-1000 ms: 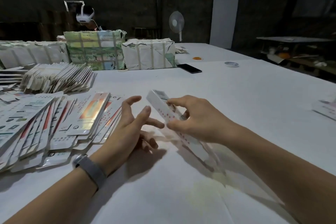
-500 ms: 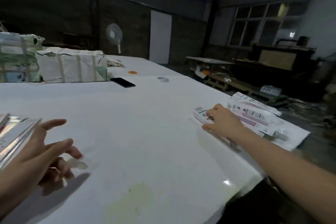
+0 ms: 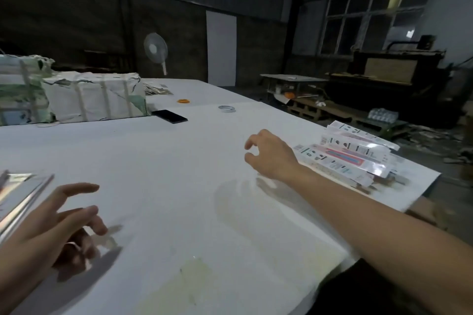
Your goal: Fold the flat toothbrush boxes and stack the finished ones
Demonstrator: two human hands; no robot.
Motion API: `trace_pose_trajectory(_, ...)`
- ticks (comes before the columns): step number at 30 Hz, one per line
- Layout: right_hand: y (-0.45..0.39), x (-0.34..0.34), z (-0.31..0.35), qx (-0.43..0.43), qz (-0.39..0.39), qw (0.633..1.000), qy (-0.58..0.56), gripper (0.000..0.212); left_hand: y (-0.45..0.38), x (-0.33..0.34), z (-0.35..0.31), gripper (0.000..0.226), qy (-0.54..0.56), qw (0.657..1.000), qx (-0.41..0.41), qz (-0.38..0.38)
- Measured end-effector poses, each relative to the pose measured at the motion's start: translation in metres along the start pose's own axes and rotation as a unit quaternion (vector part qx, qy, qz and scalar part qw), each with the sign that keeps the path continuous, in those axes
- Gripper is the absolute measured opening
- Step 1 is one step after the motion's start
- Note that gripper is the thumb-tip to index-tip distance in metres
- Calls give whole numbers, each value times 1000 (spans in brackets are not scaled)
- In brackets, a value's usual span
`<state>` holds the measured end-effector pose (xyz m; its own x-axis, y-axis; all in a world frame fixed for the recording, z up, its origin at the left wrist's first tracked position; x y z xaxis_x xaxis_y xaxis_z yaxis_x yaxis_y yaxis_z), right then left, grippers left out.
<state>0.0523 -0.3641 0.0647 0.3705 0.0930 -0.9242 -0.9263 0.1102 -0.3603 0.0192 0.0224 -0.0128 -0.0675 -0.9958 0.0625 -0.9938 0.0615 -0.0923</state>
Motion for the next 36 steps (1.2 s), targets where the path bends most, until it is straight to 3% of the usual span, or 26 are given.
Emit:
trace_pose_trajectory(3, 11, 8, 81, -77, 45, 992, -91, 17, 15, 4, -18, 24, -79, 996, 46, -3)
trace_pose_trajectory(5, 25, 17, 136, -143, 75, 978, -129, 13, 21, -1, -26, 27, -216, 970, 107, -38)
trace_pose_trajectory(7, 41, 25, 184, -212, 93, 962, -147, 7, 22, -7, -35, 22, -392, 899, 162, -109)
trace_pose_trajectory(10, 61, 38, 235, -286, 86, 941, -160, 2, 23, -18, -55, 12, -506, 815, 215, -181)
trace_pose_trajectory(14, 74, 58, 250, -305, 79, 923, -220, 10, 11, -46, -42, 50, -646, 740, 81, -170)
trace_pose_trajectory(17, 74, 60, 240, -283, 88, 897, -326, 18, 5, -73, -32, 58, -662, 727, -7, -179)
trace_pose_trajectory(21, 72, 58, 235, -260, 98, 885, -375, 26, 1, -90, -28, 51, -676, 713, -66, -175)
trace_pose_trajectory(28, 72, 60, 234, -255, 96, 877, -395, 32, 1, -70, -33, 44, -719, 676, 74, -144)
trace_pose_trajectory(33, 68, 61, 230, -217, 93, 860, -452, 29, 7, -69, -44, 43, -691, 691, 135, -166)
trace_pose_trajectory(36, 64, 64, 227, -191, 98, 852, -478, 27, 18, -60, -60, 71, -639, 715, 212, -187)
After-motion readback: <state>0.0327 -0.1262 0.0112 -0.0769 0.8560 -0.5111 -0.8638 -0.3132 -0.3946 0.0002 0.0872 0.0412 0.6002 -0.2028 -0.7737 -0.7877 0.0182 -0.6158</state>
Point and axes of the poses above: each hand's wrist, its own y-axis away from the middle knuckle, its own x-axis out of the palm, z = x × y, the point moved 5 cm from there along -y, towards the middle knuckle, and after that the axes turned 7 degrees about y, right-handed, at the moved point
